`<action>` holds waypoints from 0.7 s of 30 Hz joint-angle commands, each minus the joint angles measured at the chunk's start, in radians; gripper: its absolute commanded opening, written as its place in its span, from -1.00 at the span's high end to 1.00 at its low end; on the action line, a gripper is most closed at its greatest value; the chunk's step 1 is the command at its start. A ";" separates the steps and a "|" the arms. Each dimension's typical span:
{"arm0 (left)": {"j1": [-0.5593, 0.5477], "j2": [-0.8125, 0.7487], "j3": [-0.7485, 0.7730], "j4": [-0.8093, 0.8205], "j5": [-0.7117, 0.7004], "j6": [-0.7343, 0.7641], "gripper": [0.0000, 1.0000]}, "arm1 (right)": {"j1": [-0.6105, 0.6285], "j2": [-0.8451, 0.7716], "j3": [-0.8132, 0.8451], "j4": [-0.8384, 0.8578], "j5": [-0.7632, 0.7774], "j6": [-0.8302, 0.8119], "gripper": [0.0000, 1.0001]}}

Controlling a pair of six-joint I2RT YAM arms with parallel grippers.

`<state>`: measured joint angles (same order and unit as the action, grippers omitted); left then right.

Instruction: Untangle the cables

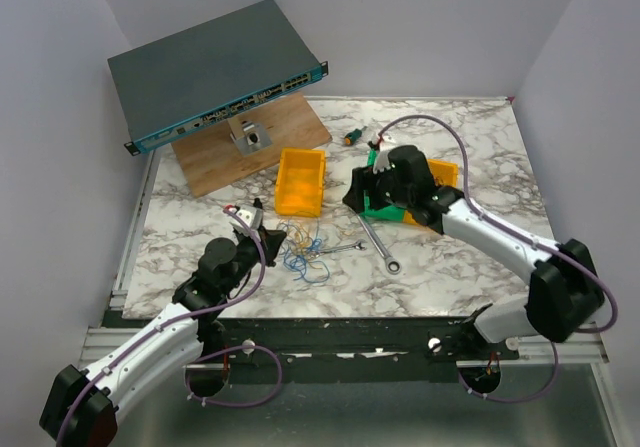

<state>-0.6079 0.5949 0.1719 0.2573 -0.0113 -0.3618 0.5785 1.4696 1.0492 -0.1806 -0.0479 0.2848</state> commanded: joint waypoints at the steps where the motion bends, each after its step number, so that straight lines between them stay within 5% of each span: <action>1: 0.002 -0.001 0.013 0.066 0.106 0.018 1.00 | 0.047 -0.180 -0.195 0.298 -0.391 -0.095 -0.44; 8: -0.005 0.086 0.035 0.113 0.195 0.024 1.00 | 0.176 -0.196 -0.223 0.373 -0.481 -0.119 -0.35; 19: -0.023 0.114 0.048 0.122 0.227 0.037 1.00 | 0.321 -0.045 -0.134 0.399 -0.296 -0.125 -0.14; 21: -0.024 0.112 0.046 0.128 0.227 0.037 1.00 | 0.326 -0.031 -0.119 0.391 -0.298 -0.125 0.30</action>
<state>-0.6243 0.7181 0.1970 0.3492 0.1806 -0.3397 0.8879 1.4128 0.8742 0.1932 -0.3992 0.1780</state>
